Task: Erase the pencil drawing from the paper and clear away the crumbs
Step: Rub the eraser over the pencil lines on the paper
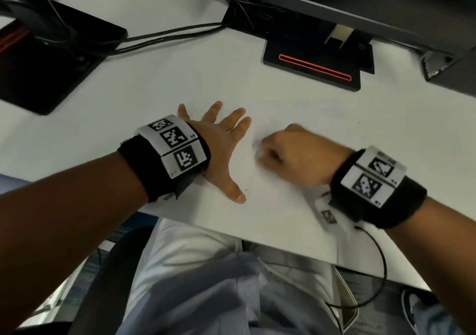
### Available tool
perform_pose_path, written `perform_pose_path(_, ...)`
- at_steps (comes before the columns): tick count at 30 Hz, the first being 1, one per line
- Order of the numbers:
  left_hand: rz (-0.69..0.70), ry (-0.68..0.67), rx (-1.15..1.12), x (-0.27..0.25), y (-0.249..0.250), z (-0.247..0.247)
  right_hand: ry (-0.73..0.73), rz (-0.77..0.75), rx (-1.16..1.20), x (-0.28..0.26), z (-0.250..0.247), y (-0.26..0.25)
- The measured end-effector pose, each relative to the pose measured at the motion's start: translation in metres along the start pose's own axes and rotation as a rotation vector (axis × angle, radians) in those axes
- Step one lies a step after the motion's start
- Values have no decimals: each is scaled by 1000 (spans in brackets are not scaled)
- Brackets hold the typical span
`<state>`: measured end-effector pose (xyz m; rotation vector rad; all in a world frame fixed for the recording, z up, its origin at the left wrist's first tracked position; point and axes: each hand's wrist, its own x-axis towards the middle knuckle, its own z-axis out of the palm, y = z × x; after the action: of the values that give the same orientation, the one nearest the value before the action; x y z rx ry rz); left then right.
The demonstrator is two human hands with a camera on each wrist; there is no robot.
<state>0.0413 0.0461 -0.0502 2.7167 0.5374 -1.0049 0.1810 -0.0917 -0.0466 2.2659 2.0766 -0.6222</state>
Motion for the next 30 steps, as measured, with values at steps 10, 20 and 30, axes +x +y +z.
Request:
perform_pose_path(10,-19,-7,5,0,1,-2,-22,-9,63,-10,8,-15)
perform_pose_path(20,-33,3,-4,-1,4,-3,1,-23,77,-15,13,-15)
perform_pose_path(30,-44,-4,-9,-2,6,-3,-36,-6,92,-21,15,-20)
